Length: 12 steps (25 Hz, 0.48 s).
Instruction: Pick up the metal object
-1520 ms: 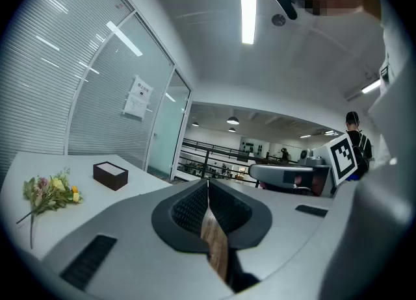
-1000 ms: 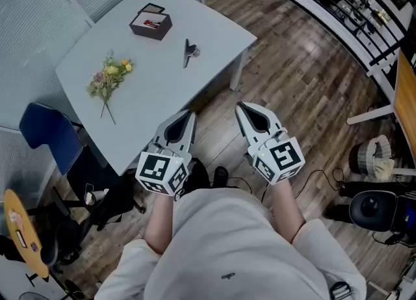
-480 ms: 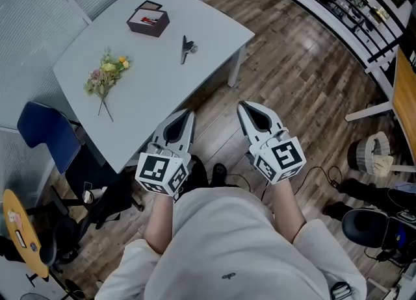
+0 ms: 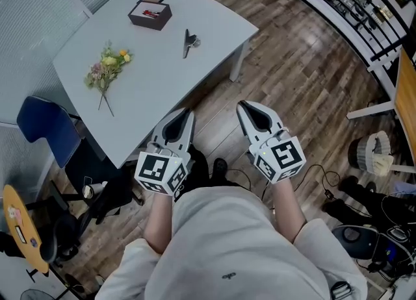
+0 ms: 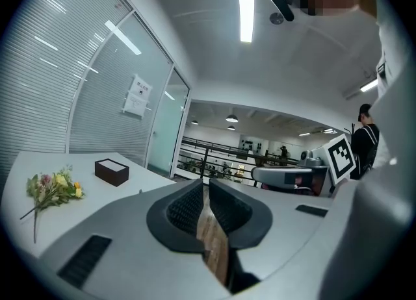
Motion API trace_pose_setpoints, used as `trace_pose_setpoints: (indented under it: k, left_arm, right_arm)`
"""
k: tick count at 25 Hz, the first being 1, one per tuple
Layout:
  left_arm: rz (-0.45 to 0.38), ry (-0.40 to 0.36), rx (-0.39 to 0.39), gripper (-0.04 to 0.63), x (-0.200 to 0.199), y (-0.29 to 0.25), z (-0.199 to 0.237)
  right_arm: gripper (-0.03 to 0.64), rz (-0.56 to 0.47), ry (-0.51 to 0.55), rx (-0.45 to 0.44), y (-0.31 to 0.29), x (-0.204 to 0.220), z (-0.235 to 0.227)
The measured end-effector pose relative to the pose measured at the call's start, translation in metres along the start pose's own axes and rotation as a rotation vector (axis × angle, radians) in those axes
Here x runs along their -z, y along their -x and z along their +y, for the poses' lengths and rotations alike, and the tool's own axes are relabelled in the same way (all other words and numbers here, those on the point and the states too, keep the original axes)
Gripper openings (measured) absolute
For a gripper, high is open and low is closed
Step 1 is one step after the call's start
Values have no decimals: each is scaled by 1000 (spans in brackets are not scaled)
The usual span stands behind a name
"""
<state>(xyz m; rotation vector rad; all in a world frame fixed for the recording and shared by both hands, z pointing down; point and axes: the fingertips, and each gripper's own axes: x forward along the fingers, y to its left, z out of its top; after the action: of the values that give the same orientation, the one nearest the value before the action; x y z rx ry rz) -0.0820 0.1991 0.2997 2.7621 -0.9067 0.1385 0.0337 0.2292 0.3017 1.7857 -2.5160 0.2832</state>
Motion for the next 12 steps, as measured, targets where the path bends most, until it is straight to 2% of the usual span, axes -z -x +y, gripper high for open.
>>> trace_pose_setpoints:
  k: [6,12]
  left_arm:
    - [9,11,-3,25,2,-5,11]
    - [18,18,30,80,-2,-20,28]
  right_arm:
    - [59,16,-10,22,-12,2,-5]
    - [91,29,-2,32,-33,-2,-10]
